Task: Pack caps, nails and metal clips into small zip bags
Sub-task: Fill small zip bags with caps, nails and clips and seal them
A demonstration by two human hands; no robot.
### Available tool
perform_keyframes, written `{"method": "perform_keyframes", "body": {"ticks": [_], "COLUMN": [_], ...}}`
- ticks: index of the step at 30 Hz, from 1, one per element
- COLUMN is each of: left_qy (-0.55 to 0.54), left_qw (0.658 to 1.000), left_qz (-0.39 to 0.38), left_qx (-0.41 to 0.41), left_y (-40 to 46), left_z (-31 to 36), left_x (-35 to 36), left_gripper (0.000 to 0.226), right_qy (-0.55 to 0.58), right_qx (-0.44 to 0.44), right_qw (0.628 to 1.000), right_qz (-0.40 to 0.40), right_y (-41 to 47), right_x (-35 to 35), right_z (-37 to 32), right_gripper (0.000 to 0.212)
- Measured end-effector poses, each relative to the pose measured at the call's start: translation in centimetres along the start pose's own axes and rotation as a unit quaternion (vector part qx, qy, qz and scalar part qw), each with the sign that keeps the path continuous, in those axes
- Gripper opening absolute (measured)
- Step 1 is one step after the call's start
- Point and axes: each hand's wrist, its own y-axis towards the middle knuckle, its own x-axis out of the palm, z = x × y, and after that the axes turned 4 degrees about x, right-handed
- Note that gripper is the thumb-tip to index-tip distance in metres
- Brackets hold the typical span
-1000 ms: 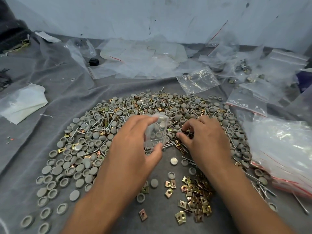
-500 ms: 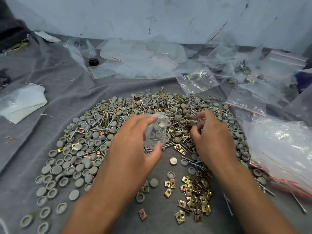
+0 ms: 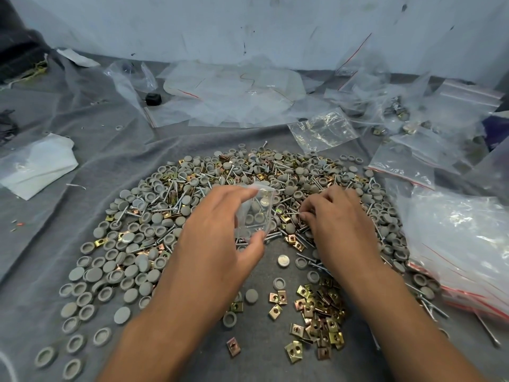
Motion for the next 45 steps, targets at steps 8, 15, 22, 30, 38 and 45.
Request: {"method": "perform_keyframes", "body": {"ticks": [8, 15, 22, 30, 38, 45], "left_qy": [0.002, -0.006, -0.015, 0.029, -0.184, -0.373], "left_qw": [1.000, 1.000, 1.000, 0.996, 0.959, 0.905], "left_qz": [0.004, 0.006, 0.009, 0.027, 0.207, 0.202], "left_qx": [0.000, 0.005, 0.023, 0.083, 0.060, -0.031], "left_y": [0.0, -0.1, -0.1, 0.1, 0.3, 0.8], "left_z": [-0.1, -0.2, -0.3, -0.6, 0.0, -0.7], "left_x": [0.0, 0.2, 0.3, 0.1, -1.2, -1.6], "left_gripper": [0.057, 0.058, 0.053, 0.053, 0.030, 0.032], "right_qy": [0.311, 0.241, 0.278, 0.298, 0.536, 0.588], "right_qx": [-0.105, -0.257, -0.202, -0.174, -0.124, -0.107], "right_qw": [0.944, 0.931, 0.932, 0.935, 0.832, 0.801], "right_qz": [0.024, 0.097, 0.116, 0.084, 0.077, -0.038], "right_y": [-1.1, -2.7, -2.6, -0.5, -0.9, -1.6], "right_x": [-3.0, -4.0, -3.5, -3.6, -5.0, -5.3], "right_z": [-1.4, -2.6, -3.2, -1.8, -2.4, -2.4], "right_gripper": [0.006, 0.012, 0.027, 0.023, 0.006, 0.009]}}
